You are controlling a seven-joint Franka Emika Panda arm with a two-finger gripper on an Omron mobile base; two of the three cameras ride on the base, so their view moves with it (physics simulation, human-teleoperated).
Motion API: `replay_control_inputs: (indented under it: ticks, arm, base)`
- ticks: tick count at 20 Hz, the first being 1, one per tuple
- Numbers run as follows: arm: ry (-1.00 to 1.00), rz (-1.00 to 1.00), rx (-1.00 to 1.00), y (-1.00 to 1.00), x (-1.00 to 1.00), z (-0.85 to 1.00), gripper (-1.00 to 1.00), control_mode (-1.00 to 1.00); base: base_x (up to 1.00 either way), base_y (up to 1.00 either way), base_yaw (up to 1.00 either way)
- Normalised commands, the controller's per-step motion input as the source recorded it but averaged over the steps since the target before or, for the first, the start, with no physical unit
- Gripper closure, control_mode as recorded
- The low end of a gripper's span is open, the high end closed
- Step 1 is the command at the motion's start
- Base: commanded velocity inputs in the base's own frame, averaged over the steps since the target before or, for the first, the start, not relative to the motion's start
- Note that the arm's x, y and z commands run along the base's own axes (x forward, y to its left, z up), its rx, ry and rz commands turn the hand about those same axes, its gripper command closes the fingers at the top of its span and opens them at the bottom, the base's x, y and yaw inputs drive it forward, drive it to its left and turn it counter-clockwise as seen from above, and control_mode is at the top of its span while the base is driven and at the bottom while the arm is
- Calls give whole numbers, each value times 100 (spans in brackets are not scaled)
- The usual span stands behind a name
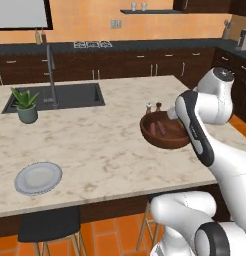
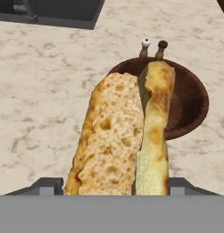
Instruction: Place one bun and one sausage from the bowl on each plate.
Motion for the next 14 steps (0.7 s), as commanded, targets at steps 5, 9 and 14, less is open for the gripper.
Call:
replay_control_inputs:
  ticks: [5,9,14]
  arm:
    - [0,0,0,0,0,0,100,100]
    - [0,0,0,0,0,0,100,100]
    - [0,0,0,0,0,0,100,100]
  base:
    - [0,0,0]
    - [0,44,0]
    - [-41,100,1]
